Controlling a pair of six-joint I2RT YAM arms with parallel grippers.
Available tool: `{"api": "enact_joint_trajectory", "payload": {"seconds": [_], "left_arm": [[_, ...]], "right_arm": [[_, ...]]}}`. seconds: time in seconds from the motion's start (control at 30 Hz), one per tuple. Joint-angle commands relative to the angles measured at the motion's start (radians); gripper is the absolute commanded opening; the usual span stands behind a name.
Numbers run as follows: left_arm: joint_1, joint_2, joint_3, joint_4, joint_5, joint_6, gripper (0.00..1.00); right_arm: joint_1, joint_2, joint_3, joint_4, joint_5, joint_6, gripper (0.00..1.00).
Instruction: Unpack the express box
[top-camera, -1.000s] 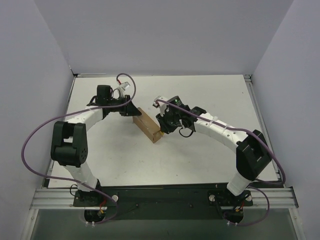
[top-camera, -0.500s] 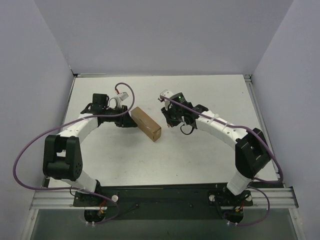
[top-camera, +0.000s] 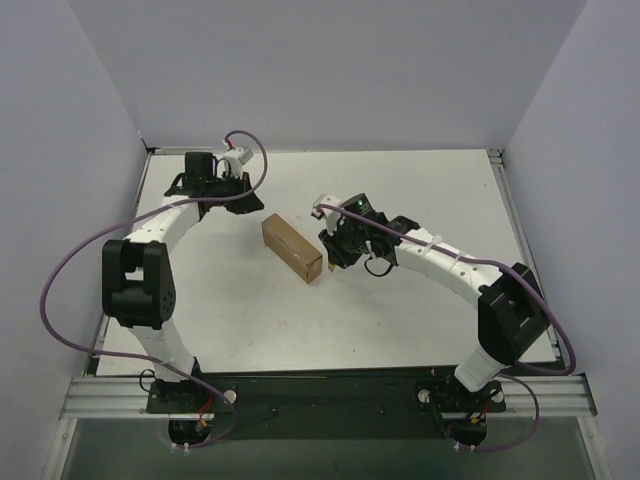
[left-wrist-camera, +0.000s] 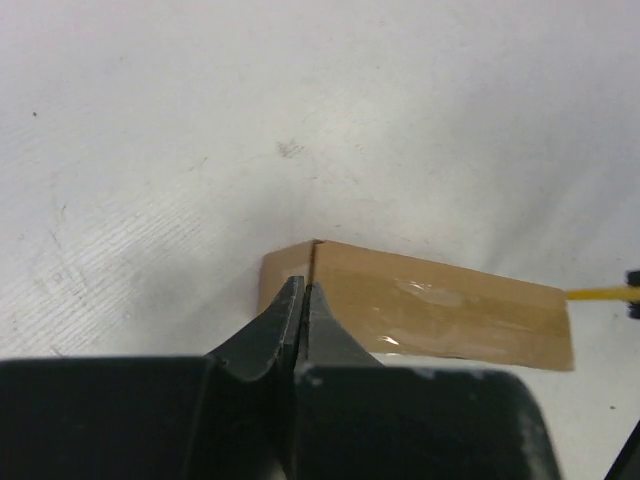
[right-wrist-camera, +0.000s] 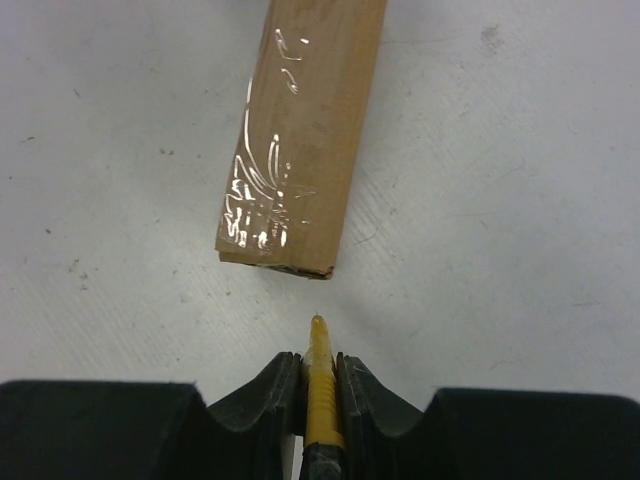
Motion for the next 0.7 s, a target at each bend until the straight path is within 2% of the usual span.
{"api": "enact_joint_trajectory", "payload": {"seconds": [0.0,0.17,0.33,0.47,0.67], "left_arm": [[0.007,0.115,0.108,0.012,-0.102,0.008,0.00],[0.007,0.126,0.085,-0.008,-0.056,0.036,0.00],[0.007,0.071,-0.015,0.050,0.103,0.022,0.00],[0.005,0.022,-0.095,0.098,0.144,0.002,0.00],[0.005,-0.066,-0.202,0.076,0.170,0.011,0.00]], "right_arm": [[0.014,0.003,0.027,0.002,-0.074,0.020,0.00],[0.019,0.038,0.064,0.016,-0.065,0.034,0.00],[0.020,0.060,0.088,0.028,-0.025,0.023,0.00],[0.019,0.077,0.102,0.031,0.009,0.002,0.00],[-0.006,0.093,0.113,0.031,0.069,-0.027,0.00]]}}
